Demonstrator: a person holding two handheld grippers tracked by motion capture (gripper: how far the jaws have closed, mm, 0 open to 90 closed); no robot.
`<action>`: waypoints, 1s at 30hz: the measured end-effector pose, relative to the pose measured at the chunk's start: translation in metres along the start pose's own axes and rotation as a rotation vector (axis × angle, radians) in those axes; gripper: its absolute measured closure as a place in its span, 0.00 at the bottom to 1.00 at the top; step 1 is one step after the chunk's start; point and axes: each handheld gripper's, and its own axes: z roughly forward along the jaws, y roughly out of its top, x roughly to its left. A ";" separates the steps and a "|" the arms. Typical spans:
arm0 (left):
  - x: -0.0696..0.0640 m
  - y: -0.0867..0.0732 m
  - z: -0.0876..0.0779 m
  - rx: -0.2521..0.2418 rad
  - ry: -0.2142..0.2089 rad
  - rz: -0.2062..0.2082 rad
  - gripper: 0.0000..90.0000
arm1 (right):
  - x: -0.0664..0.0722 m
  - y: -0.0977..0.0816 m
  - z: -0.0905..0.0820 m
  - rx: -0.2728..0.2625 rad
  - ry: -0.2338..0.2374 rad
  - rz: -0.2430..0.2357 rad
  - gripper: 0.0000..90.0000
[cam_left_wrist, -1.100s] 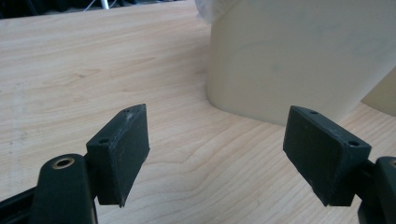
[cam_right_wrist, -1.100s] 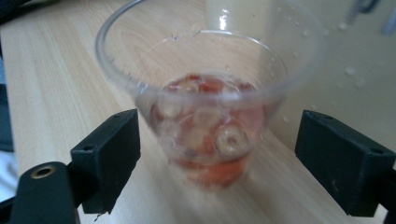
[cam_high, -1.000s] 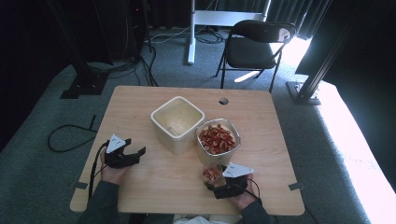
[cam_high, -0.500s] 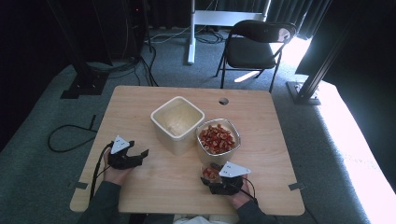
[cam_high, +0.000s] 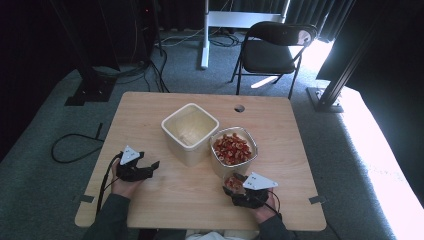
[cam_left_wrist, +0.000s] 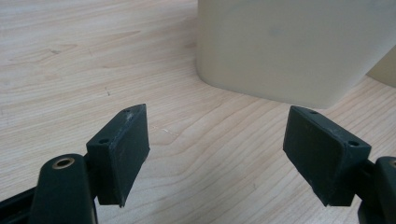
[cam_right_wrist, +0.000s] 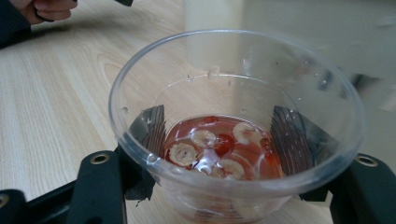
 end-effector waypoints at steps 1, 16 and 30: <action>0.000 0.000 0.001 0.002 -0.002 -0.002 0.26 | -0.002 0.000 -0.004 -0.002 -0.010 -0.001 0.40; 0.000 -0.001 0.008 0.023 -0.007 0.005 0.26 | -0.041 0.002 -0.051 -0.020 -0.182 0.024 0.40; -0.001 -0.002 0.014 0.043 -0.008 0.006 0.26 | -0.080 0.027 -0.065 -0.019 -0.282 0.004 0.41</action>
